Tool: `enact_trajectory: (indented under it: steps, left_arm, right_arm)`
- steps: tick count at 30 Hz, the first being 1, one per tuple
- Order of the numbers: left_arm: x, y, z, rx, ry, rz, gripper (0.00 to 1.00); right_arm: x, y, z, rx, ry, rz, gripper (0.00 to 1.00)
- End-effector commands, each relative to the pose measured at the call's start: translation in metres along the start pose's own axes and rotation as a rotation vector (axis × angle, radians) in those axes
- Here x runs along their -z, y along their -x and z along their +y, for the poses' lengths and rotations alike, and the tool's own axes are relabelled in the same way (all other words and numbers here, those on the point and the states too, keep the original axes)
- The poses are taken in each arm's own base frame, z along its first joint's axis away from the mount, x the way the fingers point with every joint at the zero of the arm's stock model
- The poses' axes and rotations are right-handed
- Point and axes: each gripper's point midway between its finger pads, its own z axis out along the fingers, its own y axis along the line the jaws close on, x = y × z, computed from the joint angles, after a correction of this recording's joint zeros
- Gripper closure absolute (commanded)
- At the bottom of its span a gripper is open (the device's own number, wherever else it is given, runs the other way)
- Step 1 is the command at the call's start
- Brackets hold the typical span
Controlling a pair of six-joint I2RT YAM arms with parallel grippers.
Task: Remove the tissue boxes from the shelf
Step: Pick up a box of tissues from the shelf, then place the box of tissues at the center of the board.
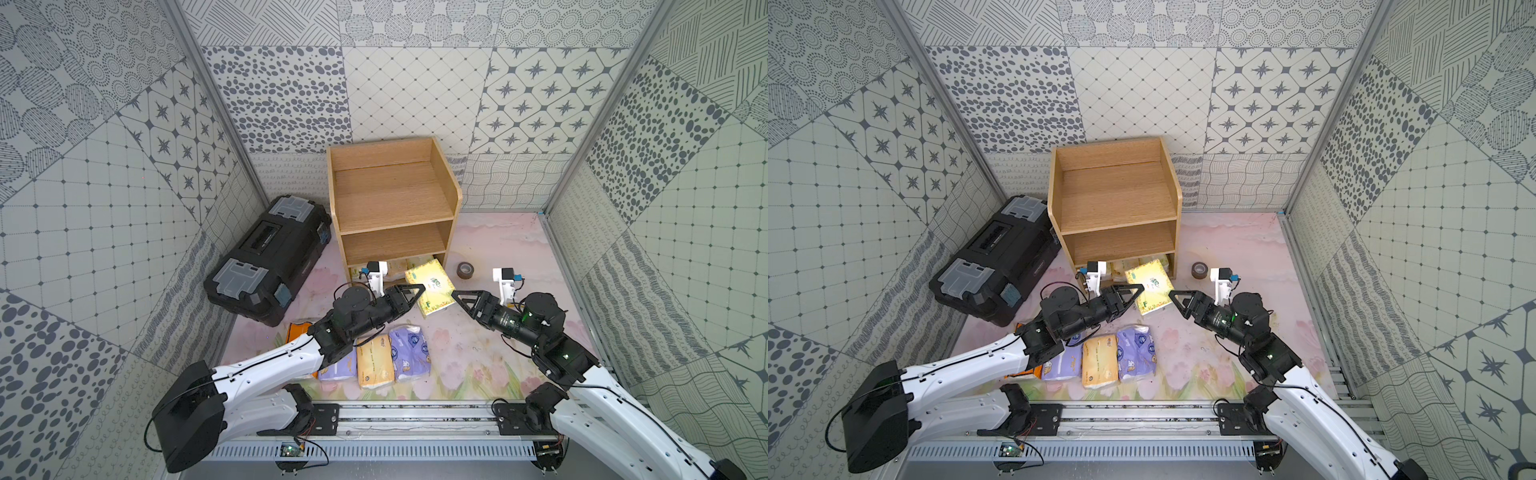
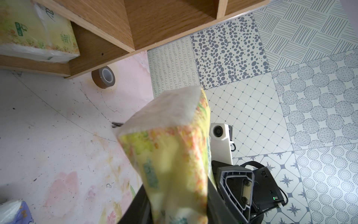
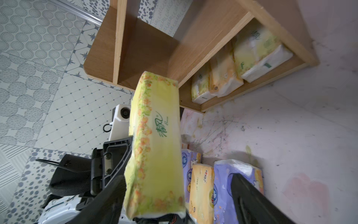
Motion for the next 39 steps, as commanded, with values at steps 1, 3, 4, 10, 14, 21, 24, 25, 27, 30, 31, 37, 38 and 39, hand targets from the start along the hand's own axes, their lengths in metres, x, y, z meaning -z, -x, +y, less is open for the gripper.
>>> enact_trajectory:
  steps: [1, 3, 4, 10, 14, 21, 24, 25, 27, 30, 31, 37, 38, 39]
  left_arm:
    - [0.004, -0.009, 0.011, -0.078, 0.059, 0.004, 0.80]
    - [0.003, -0.022, 0.022, -0.086, 0.095, 0.032, 0.81]
    - [0.001, -0.030, 0.028, -0.088, 0.110, 0.048, 0.81]
    - [-0.018, -0.081, 0.054, -0.110, 0.180, 0.162, 0.81]
    - [-0.038, -0.108, 0.064, -0.132, 0.209, 0.216, 0.83]
    - [-0.074, -0.150, 0.080, -0.178, 0.265, 0.305, 0.83]
    - [-0.081, -0.165, 0.092, -0.172, 0.294, 0.338, 0.83]
    - [-0.082, -0.168, 0.096, -0.169, 0.304, 0.344, 0.83]
    - [-0.083, -0.172, 0.105, -0.165, 0.328, 0.355, 0.82]
    - [-0.081, -0.173, 0.116, -0.168, 0.367, 0.358, 0.82]
    - [-0.081, -0.173, 0.119, -0.171, 0.379, 0.357, 0.81]
    - [-0.076, -0.169, 0.125, -0.209, 0.431, 0.341, 0.75]
    - [-0.075, -0.166, 0.125, -0.216, 0.440, 0.332, 0.73]
    - [-0.074, -0.165, 0.125, -0.224, 0.448, 0.327, 0.70]
  right_arm:
    - [0.020, 0.008, -0.033, 0.075, -0.193, -0.079, 0.10]
    - [0.028, 0.010, -0.040, 0.091, -0.234, -0.101, 0.10]
    - [0.031, 0.010, -0.042, 0.096, -0.244, -0.107, 0.10]
    - [0.032, 0.007, -0.049, 0.105, -0.273, -0.098, 0.10]
    - [0.032, 0.007, -0.049, 0.102, -0.274, -0.093, 0.10]
    - [0.035, 0.005, -0.050, 0.099, -0.275, -0.092, 0.10]
    - [0.038, 0.004, -0.051, 0.098, -0.278, -0.095, 0.10]
    - [0.038, 0.004, -0.051, 0.096, -0.280, -0.097, 0.10]
    - [0.039, 0.004, -0.051, 0.095, -0.279, -0.098, 0.10]
    - [0.038, 0.002, -0.054, 0.092, -0.281, -0.094, 0.10]
    - [0.038, 0.002, -0.054, 0.091, -0.283, -0.092, 0.10]
    - [0.037, -0.001, -0.059, 0.086, -0.293, -0.083, 0.10]
    - [0.036, -0.002, -0.061, 0.085, -0.298, -0.080, 0.10]
    - [0.036, -0.003, -0.062, 0.085, -0.299, -0.078, 0.10]
